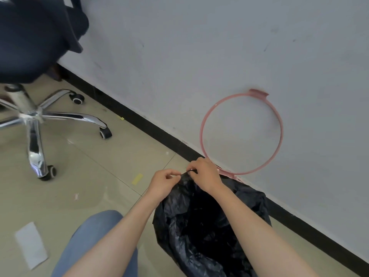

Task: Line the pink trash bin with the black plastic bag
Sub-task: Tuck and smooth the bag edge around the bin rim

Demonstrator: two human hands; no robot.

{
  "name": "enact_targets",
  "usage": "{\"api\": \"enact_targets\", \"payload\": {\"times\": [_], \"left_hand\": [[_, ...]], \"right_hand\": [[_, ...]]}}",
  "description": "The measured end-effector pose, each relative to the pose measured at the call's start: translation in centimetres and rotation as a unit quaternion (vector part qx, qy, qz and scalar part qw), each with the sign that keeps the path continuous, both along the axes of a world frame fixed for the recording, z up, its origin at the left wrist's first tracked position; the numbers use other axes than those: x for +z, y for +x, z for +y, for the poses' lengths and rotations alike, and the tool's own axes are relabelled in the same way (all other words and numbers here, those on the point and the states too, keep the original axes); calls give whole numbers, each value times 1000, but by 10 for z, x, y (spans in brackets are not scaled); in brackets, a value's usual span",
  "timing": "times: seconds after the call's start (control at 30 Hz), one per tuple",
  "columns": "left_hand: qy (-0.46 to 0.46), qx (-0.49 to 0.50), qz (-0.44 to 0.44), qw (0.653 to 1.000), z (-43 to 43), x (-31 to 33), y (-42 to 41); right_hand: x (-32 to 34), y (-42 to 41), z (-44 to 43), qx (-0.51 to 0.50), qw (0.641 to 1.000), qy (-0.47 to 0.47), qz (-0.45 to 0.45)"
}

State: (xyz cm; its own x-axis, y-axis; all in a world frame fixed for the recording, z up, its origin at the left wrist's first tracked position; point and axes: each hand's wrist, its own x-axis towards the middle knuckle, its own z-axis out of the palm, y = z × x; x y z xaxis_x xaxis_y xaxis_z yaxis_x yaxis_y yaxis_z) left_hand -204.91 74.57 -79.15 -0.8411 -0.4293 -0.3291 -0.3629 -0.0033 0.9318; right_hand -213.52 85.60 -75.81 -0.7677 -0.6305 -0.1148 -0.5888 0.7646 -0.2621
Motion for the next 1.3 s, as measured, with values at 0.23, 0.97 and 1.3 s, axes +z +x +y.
{"api": "enact_targets", "payload": {"times": [0.23, 0.97, 1.3], "left_hand": [[-165, 56, -10, 985, 7, -20, -20], [-461, -280, -16, 842, 55, 1, -40], [-430, -351, -106, 825, 62, -14, -74]], "right_hand": [[-14, 9, 15, 24, 985, 6, 171], [-13, -6, 164, -275, 960, -13, -48], [-26, -13, 165, -367, 882, -144, -257]]}}
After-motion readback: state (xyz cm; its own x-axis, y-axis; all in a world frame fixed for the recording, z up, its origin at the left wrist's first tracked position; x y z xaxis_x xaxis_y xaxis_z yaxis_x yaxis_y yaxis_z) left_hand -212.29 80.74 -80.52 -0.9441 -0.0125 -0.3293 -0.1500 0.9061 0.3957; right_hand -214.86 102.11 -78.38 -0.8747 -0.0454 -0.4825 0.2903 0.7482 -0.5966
